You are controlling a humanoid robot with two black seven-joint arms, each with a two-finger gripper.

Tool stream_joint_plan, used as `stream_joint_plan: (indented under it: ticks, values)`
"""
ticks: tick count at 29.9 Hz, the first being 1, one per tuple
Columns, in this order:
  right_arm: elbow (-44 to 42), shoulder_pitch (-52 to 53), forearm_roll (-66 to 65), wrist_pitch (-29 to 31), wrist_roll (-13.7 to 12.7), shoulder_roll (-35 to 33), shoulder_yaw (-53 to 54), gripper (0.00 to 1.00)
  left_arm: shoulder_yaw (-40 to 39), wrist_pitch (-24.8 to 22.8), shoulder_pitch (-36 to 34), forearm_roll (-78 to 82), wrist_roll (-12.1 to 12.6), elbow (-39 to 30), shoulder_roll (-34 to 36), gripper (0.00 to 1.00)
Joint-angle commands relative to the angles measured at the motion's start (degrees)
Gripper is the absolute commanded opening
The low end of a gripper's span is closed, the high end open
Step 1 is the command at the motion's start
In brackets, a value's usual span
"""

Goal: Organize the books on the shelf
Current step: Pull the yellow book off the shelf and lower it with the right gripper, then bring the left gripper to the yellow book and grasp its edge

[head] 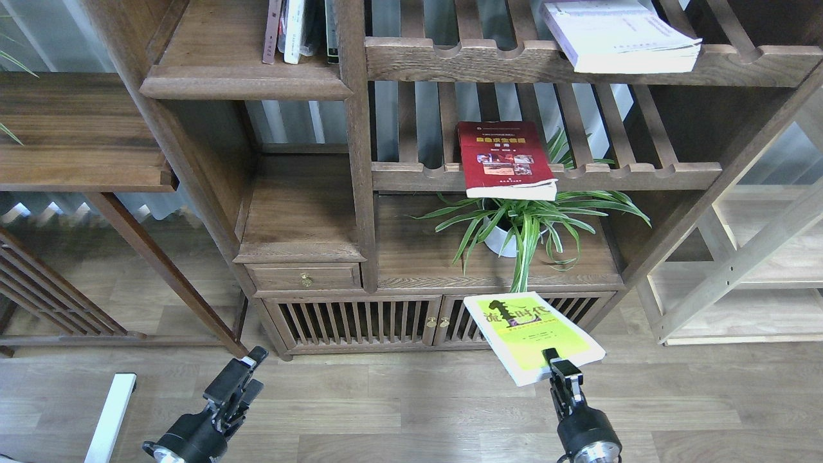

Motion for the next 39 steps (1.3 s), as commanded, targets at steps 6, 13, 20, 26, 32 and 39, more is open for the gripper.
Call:
stream_joint_plan:
  ticks: [6,13,20,26,32,39]
  values:
    - [3.3,1.7,-1.0,0.0,-0.3,0.0,-5.9,0.03,1.4,0.0,-1.4,-3.0,0.0,-1.1,1.1,0.98]
    - [6.7,1.7,-0.9,0.0,-0.3,0.0,-9.4,0.03,1.4,0.0,-1.5,-5.9,0.1,-2.0,1.1,0.98]
    - [10.3,1.2,-0.9,0.0,-0.4,0.0,-13.7,0.02,4.3,0.0,-1.7,-10.2,0.1,-3.9,2.7,0.98]
    - [12.7,1.2,-1.6,0.0,-1.0,0.0,-18.5,0.02,7.9,0.0,-2.7,-12.1,0.0,-5.3,5.6,0.98]
    - [13.6,1.8,-2.7,0.0,-1.0,0.0,-21.0,0.03,12.7,0.0,-5.4,-16.0,0.0,-6.1,7.8,0.98]
    - [14.6,2.4,-3.8,0.0,-1.0,0.0,-23.4,0.02,14.0,0.0,-6.1,-16.5,0.0,-6.3,7.8,0.98]
